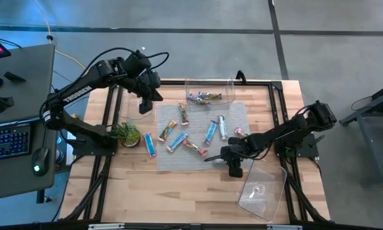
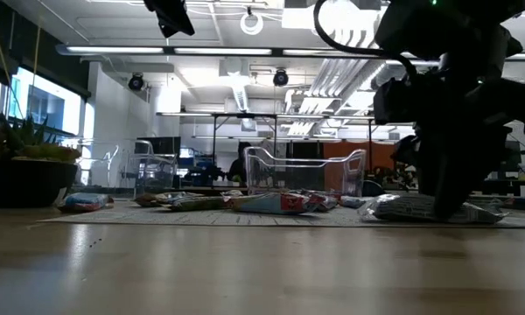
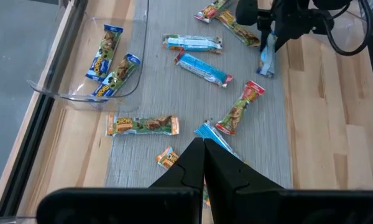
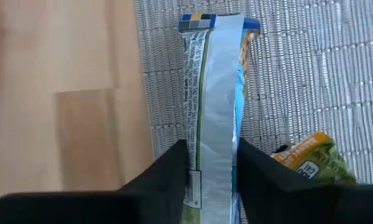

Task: Pick and place Granola Bars by type
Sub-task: Put the blue granola bar into the right transparent bin

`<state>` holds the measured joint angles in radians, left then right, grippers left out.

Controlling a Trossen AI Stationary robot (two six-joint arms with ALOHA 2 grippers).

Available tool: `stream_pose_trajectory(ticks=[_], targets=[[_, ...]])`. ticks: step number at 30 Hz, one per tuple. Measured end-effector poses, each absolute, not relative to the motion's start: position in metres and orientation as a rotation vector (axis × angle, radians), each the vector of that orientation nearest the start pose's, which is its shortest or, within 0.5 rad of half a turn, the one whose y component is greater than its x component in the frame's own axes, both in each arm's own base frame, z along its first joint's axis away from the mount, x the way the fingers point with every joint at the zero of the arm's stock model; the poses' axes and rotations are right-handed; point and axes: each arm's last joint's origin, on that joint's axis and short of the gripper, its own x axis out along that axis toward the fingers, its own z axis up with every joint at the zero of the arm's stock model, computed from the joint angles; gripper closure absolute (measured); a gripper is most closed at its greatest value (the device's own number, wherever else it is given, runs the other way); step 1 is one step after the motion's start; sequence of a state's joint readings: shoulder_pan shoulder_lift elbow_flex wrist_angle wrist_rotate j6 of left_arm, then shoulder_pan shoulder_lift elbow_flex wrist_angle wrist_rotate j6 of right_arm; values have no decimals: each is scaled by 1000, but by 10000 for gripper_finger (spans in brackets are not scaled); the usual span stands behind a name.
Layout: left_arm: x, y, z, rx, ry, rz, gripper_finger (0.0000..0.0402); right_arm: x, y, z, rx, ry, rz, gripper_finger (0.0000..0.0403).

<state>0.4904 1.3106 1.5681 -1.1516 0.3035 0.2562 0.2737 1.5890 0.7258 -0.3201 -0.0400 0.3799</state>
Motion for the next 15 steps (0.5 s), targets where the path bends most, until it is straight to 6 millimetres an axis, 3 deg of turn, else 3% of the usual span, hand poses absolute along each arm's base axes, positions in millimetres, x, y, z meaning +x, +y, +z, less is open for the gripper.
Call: stream_pose_trajectory(ticks=[5,8,12,15], targets=[[210,102,405,-106,837,66,394,261,75,133,218,1156,71,369],[210,102,405,-106,838,67,394,265,77,139,234,1100,93,389],[210,102,405,-106,838,67,394,277,79,173,231,968,109,385],[210,102,405,-105,837,67,394,286,76,199,120,869,83,374]])
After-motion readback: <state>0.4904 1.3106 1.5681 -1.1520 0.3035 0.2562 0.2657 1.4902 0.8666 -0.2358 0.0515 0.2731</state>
